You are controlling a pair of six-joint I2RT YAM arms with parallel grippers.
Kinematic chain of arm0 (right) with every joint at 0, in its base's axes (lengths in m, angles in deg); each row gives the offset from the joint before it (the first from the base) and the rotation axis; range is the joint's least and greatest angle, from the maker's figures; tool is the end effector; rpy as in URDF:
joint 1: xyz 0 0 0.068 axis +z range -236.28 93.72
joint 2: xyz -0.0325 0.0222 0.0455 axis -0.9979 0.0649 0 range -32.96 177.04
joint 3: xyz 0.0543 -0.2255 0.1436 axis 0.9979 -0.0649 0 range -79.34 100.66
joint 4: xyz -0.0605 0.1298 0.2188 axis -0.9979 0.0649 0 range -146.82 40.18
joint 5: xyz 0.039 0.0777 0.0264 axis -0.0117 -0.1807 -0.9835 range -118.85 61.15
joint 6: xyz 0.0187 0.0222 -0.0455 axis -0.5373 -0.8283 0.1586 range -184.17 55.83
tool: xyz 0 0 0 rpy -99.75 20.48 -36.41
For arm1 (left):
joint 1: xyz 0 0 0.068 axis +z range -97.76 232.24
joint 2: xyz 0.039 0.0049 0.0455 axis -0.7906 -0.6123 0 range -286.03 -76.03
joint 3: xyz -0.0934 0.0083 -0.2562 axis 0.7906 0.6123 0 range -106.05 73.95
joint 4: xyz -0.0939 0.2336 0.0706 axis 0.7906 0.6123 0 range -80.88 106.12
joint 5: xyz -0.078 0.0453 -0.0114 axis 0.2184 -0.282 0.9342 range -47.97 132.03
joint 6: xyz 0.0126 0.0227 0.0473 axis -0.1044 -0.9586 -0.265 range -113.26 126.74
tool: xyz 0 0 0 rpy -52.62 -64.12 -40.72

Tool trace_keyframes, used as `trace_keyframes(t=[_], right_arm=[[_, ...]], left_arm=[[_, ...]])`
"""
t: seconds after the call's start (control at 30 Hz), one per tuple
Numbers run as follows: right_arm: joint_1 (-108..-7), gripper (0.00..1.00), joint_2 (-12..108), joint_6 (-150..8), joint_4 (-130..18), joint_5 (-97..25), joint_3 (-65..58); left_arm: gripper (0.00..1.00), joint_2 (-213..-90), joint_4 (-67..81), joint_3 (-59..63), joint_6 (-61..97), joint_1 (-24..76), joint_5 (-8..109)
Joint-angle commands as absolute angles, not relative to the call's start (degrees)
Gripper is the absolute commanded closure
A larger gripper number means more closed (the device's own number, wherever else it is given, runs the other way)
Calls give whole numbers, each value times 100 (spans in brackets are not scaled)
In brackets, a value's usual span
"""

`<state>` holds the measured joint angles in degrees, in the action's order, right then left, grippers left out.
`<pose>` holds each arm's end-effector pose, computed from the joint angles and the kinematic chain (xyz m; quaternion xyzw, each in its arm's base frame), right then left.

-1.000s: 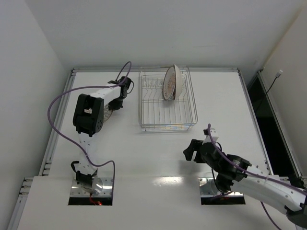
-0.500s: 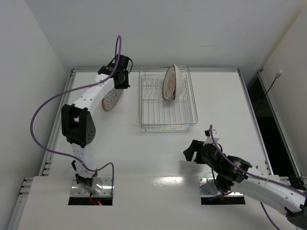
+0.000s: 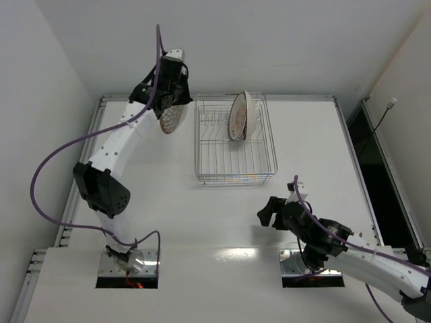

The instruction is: Load the plates into the dish rack

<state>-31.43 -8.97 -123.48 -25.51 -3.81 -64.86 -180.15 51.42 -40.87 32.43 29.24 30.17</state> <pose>0.0762 0.0819 0.1700 0.1247 0.8835 0.2340 0.3862 0.3772 -0.1522 0.4169 -0.0707 0.8668 -0.1179 0.4793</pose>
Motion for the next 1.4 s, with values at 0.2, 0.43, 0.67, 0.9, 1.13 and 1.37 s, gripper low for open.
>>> trace_keyframes(t=[0.2,0.43,0.67,0.9,1.13,1.37], right_arm=[[-3161,28,-844,-12516,-2816,-371,-6519],[-3161,28,-791,-12516,-2816,-371,-6519],[-3161,28,-791,-12516,-2816,-371,-6519],[-3214,28,-791,-12516,-2816,-424,-6519],[-3214,27,-791,-12516,-2869,-424,-6519],[-3214,27,-791,-12516,-2869,-424,-6519]], left_arm=[[100,-17094,1688,-3415,3671,2316,4544],[100,-17394,9,-2705,4321,2245,5704],[100,-17860,-784,-2536,4655,2245,6259],[100,-18053,-1127,-2193,4769,2297,6005],[100,-18229,-1320,-1860,4655,2297,5452],[100,-18422,-1602,-1780,4708,2245,4960]])
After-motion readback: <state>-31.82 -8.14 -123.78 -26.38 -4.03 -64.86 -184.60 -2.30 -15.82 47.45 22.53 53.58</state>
